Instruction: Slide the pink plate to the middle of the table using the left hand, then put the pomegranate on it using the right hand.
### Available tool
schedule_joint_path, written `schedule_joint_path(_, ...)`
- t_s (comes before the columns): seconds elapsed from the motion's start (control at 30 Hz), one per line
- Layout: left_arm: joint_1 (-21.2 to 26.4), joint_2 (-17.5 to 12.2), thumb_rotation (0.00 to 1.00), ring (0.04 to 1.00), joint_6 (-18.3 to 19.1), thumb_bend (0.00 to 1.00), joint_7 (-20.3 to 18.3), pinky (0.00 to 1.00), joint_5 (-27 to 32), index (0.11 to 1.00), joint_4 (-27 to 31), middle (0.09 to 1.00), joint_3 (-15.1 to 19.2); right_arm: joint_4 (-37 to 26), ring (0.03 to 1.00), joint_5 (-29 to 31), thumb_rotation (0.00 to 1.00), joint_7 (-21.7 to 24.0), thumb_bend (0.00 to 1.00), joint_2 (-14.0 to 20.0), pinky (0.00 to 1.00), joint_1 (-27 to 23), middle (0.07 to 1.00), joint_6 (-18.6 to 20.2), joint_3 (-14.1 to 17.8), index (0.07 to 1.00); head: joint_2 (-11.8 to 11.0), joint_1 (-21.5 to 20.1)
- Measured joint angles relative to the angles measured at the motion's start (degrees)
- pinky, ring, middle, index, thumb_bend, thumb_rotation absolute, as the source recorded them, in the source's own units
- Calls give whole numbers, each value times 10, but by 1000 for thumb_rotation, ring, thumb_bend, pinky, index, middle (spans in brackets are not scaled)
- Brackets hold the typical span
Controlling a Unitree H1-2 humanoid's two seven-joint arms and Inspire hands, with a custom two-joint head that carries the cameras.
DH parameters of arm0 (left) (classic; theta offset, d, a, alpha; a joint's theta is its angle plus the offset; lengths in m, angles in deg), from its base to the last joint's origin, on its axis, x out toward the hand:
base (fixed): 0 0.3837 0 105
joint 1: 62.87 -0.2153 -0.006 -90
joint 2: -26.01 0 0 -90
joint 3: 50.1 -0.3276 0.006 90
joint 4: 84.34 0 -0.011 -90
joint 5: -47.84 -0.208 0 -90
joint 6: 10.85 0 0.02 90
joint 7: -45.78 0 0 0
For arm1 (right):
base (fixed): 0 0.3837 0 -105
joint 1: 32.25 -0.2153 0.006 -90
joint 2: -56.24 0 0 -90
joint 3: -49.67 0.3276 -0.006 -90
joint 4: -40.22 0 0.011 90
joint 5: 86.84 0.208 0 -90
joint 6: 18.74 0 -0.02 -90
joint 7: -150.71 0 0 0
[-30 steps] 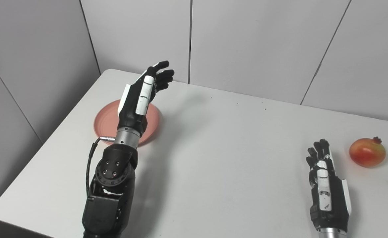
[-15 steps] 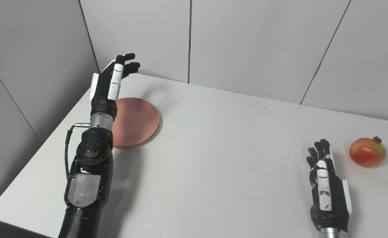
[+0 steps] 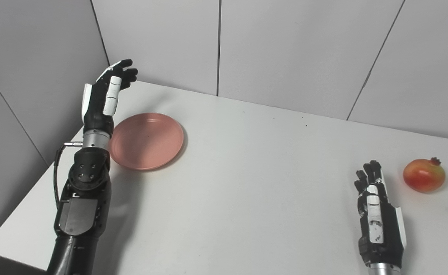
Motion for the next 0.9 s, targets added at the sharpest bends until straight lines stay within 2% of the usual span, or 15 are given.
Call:
schedule_joint_path(0.23, -5, -14, 1000, 761, -7, 921, 0, 790, 1, 743, -49, 739, 17, 0, 969, 0, 878, 0, 508, 0, 996, 0, 976, 0, 0, 982, 1, 1)
schedule_joint_path(0.37, -6, -18, 1000, 745, -36, 928, 0, 761, 11, 736, -97, 731, 24, 0, 971, 0, 877, 0, 519, 0, 998, 0, 975, 0, 0, 982, 1, 2)
schedule_joint_path(0.47, -6, -23, 1000, 749, -58, 939, 0, 779, 12, 737, -129, 728, 25, 0, 972, 0, 871, 0, 519, 0, 1000, 0, 976, 0, 1, 981, 1, 1)
schedule_joint_path(0.63, -4, -27, 1000, 760, -92, 926, -3, 810, 36, 730, -190, 724, 29, 0, 971, 0, 887, 0, 508, 0, 1000, 0, 974, 0, 0, 981, 2, 3)
schedule_joint_path(0.77, -3, -27, 1000, 766, -98, 922, -4, 829, 47, 738, -230, 726, 27, 0, 968, -1, 885, 0, 515, 0, 1000, 0, 972, 0, 0, 978, 3, 2)
schedule_joint_path(0.9, 3, -28, 1000, 775, -107, 871, -8, 829, 63, 742, -258, 735, 26, 0, 962, -1, 866, 0, 507, 0, 990, 0, 966, 0, 0, 972, 3, -2)
